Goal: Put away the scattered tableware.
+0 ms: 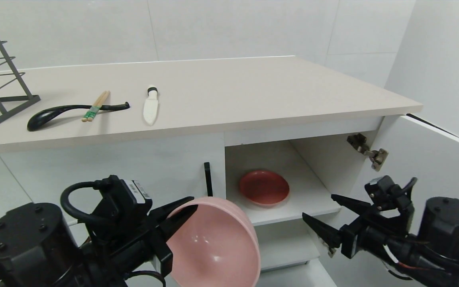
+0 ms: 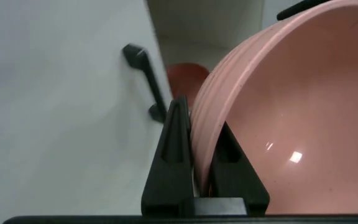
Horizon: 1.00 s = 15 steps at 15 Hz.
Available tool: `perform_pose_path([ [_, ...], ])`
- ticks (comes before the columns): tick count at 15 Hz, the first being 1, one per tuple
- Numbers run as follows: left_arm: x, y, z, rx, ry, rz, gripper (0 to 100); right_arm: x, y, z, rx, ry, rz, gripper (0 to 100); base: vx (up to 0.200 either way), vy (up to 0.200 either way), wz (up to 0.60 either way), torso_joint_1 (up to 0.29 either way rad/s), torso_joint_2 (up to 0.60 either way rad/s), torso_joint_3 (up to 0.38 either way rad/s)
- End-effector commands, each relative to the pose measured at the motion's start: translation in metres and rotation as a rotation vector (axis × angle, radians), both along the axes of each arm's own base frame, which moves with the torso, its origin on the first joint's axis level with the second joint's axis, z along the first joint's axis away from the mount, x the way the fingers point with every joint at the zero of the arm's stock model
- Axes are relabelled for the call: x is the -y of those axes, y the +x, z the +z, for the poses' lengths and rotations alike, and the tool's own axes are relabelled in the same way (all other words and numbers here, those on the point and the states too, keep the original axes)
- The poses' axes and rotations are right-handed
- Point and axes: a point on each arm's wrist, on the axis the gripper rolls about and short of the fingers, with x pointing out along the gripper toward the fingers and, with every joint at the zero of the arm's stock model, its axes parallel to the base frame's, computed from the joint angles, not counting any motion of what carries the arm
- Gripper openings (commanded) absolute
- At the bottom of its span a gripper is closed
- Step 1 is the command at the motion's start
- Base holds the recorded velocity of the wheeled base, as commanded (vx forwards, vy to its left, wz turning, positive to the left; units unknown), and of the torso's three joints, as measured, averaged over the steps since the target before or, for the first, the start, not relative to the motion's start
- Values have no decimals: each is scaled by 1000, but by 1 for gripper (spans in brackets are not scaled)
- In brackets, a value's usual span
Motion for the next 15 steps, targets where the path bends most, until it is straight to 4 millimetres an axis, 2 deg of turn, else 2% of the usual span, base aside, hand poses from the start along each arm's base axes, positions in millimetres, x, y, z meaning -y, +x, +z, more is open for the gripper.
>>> perform_pose_path([
  [1,19,3,-3,6,19,-53,0,9,-19,25,95,51,4,100,0,0,0,0,0,0],
  [4,51,7,-14,-1,59,-121,0,13,-19,28,107,66,-21,100,0,0,0,0,0,0],
  [6,77,16,-23,10,86,-105,0,21,-18,33,130,71,-93,100,0,0,0,0,0,0],
  [10,120,46,-38,90,118,-30,0,32,-26,49,189,113,-139,100,0,0,0,0,0,0],
  [15,161,66,-53,130,80,135,0,32,-27,49,187,112,-134,100,0,0,0,0,0,0],
])
